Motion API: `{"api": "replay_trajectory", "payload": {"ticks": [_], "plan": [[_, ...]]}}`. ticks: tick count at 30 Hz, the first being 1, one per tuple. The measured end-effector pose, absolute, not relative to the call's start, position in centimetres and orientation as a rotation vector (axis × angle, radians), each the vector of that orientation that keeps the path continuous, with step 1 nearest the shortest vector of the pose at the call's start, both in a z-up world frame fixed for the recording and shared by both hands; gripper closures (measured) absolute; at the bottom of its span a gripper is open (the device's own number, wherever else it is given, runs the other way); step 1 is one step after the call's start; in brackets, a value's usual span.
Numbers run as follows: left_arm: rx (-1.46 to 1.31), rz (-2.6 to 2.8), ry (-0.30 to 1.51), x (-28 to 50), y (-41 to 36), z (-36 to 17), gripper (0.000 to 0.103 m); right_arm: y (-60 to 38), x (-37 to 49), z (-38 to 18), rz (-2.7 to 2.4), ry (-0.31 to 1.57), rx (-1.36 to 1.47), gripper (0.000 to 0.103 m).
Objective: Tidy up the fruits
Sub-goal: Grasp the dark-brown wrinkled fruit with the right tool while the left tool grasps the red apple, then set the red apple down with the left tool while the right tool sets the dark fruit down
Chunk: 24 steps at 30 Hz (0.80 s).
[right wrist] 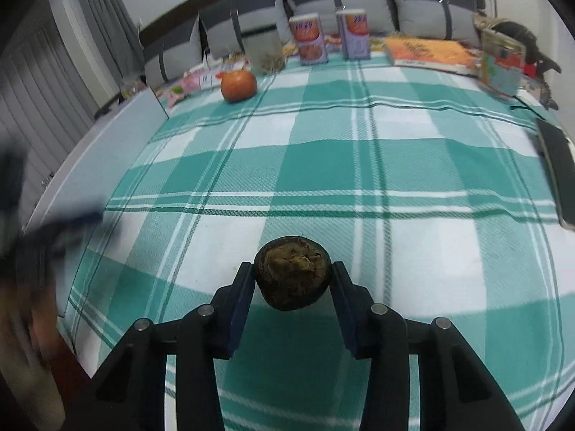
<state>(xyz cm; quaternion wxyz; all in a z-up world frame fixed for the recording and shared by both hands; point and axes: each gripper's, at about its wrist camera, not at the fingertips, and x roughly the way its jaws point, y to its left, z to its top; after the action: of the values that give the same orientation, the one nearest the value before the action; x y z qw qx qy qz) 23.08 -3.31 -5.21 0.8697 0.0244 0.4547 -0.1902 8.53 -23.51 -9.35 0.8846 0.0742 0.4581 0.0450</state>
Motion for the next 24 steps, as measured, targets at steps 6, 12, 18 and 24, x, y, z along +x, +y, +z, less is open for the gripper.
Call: {"api": "replay_trajectory", "payload": {"ticks": [6,12,18,24], "plan": [[0.162,-0.317,0.981,38.8,-6.5,-4.8,0.010,-24.3,7.9,-10.5,0.127,0.957,0.203,0.060],[0.121,-0.230,1.079,47.0,-7.4,-8.0,0.010,-24.3,8.2,-10.3,0.161,0.926,0.208,0.060],[0.135,-0.185,1.094,49.0,-7.9,-10.7,0.031,-24.8,8.5,-11.1,0.174,0.946,0.245,0.060],[0.059,-0.198,1.039,46.1,-6.6,-9.7,0.033,-25.2,8.6,-11.1,0.158,0.941,0.241,0.060]]}}
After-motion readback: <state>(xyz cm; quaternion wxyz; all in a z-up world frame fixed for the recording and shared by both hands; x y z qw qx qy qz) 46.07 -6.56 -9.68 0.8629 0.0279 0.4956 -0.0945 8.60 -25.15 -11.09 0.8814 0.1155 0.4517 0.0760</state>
